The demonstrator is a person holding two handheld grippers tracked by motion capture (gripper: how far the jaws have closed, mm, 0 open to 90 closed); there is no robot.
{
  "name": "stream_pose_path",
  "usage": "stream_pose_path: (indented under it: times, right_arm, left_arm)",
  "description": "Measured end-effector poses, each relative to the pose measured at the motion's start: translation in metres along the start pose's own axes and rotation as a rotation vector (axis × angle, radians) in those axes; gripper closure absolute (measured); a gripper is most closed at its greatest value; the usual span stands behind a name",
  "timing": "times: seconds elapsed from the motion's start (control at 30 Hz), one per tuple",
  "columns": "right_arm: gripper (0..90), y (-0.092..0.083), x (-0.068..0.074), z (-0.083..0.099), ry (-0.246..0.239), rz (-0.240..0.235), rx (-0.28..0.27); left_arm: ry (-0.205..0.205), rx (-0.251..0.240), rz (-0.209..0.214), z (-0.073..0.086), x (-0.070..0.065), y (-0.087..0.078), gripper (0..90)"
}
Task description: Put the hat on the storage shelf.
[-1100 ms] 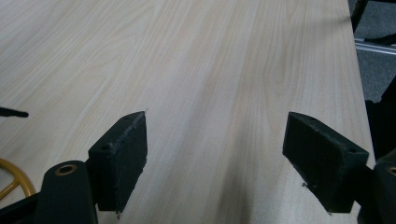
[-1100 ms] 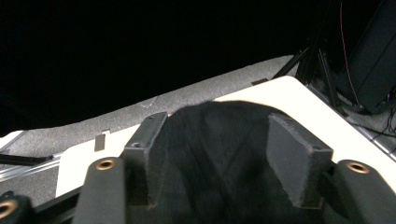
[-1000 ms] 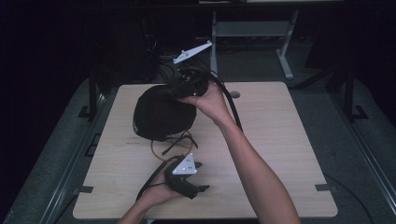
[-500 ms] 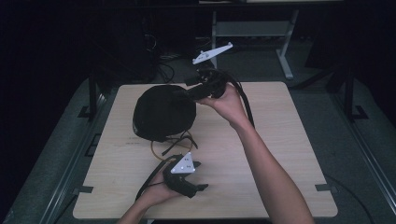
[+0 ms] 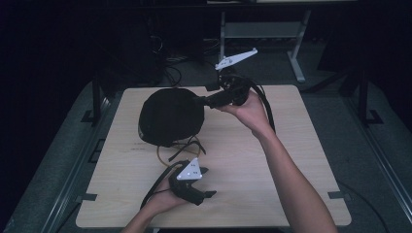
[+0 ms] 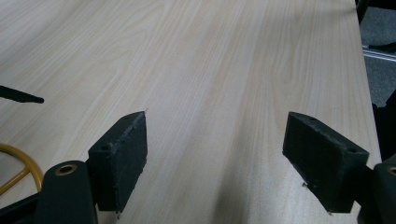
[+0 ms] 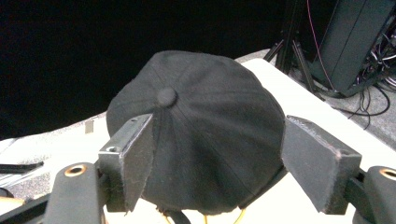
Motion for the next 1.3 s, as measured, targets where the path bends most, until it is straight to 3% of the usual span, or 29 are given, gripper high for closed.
stream_pose_path:
  times: [1.3]
  right_arm:
    - [22.4,-0.028,-0.02,0.057,0.059,0.045,0.014]
  left_arm:
    - [-0.02,-0.012,0.008,0.0,-0.001,0.002,21.8]
Point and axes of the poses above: each handheld gripper's, and its own axes: y roughly forward along the jaws, z roughly out of its underside, x roughly to its left, the point moved 4 cm from there along y, roughly forward along the jaws, and after that the axes turned 14 degrees about x, right-handed, at the moved point
